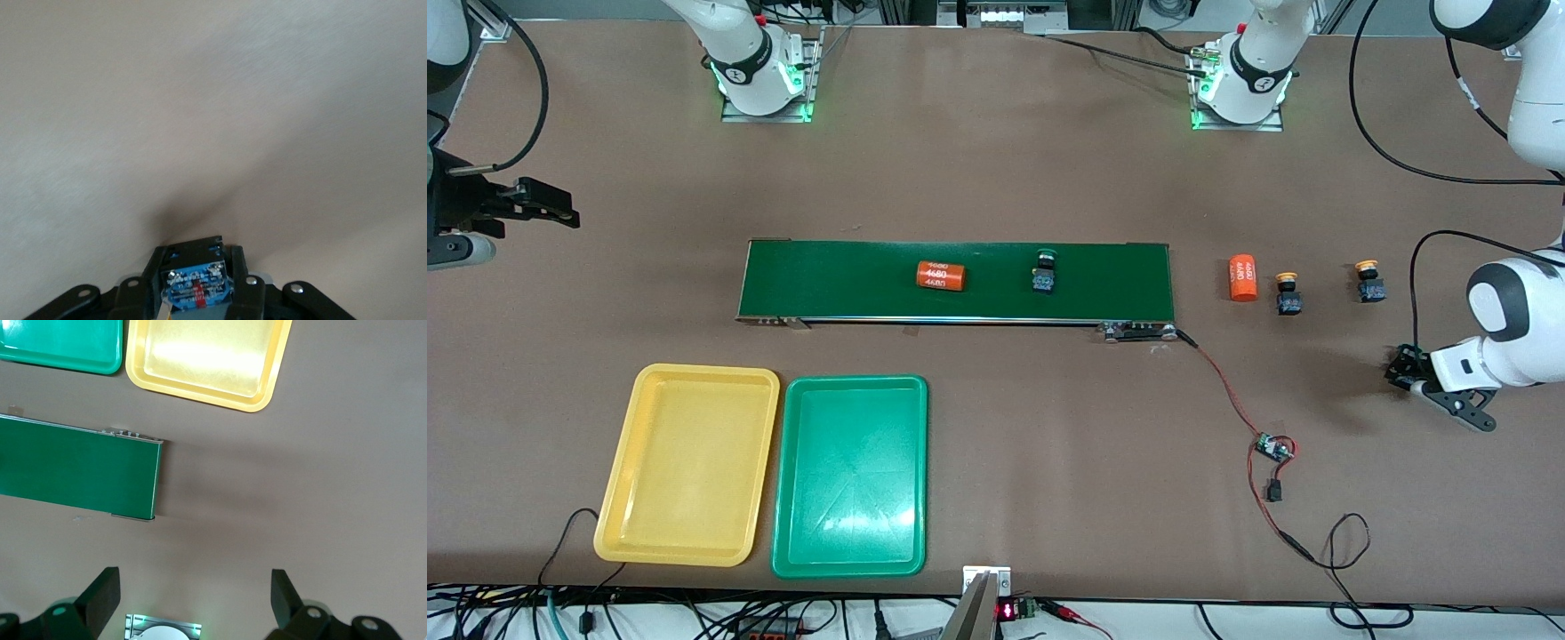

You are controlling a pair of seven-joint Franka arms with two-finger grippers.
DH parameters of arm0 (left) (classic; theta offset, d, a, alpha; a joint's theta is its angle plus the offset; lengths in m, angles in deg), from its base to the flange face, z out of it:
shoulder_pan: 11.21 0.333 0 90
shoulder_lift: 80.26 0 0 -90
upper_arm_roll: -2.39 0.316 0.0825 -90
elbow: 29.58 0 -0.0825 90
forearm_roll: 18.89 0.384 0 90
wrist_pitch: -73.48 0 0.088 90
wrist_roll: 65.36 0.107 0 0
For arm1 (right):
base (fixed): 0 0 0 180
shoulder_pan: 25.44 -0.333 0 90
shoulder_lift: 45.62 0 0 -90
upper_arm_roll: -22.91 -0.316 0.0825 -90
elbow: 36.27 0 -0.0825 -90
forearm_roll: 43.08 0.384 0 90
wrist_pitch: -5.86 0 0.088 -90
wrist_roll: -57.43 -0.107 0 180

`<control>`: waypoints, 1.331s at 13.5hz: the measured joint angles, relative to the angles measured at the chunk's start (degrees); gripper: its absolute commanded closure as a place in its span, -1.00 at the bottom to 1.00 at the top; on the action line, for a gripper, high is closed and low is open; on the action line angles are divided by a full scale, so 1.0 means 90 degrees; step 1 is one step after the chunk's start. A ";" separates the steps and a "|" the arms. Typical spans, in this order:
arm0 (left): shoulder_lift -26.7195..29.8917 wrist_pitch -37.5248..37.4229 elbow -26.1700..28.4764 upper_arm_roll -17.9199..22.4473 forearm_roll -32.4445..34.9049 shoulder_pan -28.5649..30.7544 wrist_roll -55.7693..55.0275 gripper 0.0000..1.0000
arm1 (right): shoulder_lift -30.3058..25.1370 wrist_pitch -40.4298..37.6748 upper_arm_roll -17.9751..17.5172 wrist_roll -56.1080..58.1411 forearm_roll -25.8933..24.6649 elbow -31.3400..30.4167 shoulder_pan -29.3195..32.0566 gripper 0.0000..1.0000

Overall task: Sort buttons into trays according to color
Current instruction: 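Place the red button on the conveyor while the right gripper reaches the belt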

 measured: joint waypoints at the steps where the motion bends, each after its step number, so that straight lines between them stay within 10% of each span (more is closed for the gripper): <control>1: 0.0088 -0.0131 -0.0010 -0.0167 0.0000 0.0052 -0.0001 1.00 | 0.0002 -0.0001 -0.0002 0.0000 0.0000 0.0000 -0.0008 -1.00; 9: 0.1696 -0.1319 0.1249 -0.1368 -0.0157 -0.0026 -0.1481 1.00 | 0.0265 -0.0081 -0.0031 -0.0082 0.0094 -0.0025 -0.0312 -1.00; 18: 0.2066 -0.1268 0.1576 -0.1500 -0.1364 -0.2266 -0.4248 1.00 | 0.1331 0.1094 -0.0066 -0.2579 0.0990 -0.0060 -0.1885 -1.00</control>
